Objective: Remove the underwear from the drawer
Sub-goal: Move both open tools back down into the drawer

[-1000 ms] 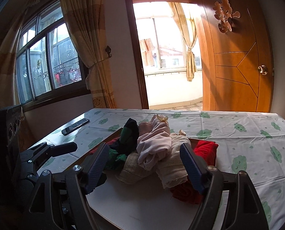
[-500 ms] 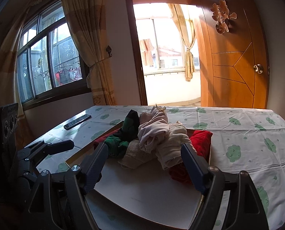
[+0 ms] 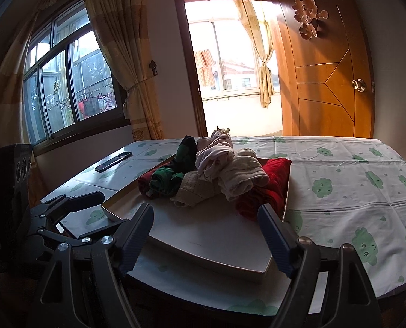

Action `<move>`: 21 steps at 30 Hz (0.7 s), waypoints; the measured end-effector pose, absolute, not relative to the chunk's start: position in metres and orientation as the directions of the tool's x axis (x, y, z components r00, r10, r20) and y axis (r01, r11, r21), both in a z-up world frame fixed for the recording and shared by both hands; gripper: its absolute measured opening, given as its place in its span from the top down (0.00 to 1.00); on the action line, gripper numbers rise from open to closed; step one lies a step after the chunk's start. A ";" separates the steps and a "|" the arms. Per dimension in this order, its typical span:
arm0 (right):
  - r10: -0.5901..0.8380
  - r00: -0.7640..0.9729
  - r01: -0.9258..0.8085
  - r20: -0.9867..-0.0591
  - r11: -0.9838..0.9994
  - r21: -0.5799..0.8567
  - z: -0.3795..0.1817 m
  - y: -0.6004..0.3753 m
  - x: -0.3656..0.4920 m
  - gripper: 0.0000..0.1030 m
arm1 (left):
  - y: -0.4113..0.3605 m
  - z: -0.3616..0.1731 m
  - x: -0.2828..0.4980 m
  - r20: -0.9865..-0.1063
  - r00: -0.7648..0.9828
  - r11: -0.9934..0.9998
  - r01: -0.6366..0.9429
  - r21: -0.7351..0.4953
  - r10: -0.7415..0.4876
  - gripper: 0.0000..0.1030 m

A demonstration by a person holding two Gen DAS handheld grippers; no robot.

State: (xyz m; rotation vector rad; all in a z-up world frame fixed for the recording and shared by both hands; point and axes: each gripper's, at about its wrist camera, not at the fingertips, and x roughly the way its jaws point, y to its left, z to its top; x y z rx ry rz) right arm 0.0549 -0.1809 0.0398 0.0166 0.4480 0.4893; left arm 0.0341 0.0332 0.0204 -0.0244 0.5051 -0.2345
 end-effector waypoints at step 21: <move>0.443 0.773 -0.426 -0.454 0.893 0.147 0.004 -0.192 0.016 0.22 | 0.042 -0.004 -0.011 -0.502 0.834 0.973 0.210 -0.098 -0.231 0.02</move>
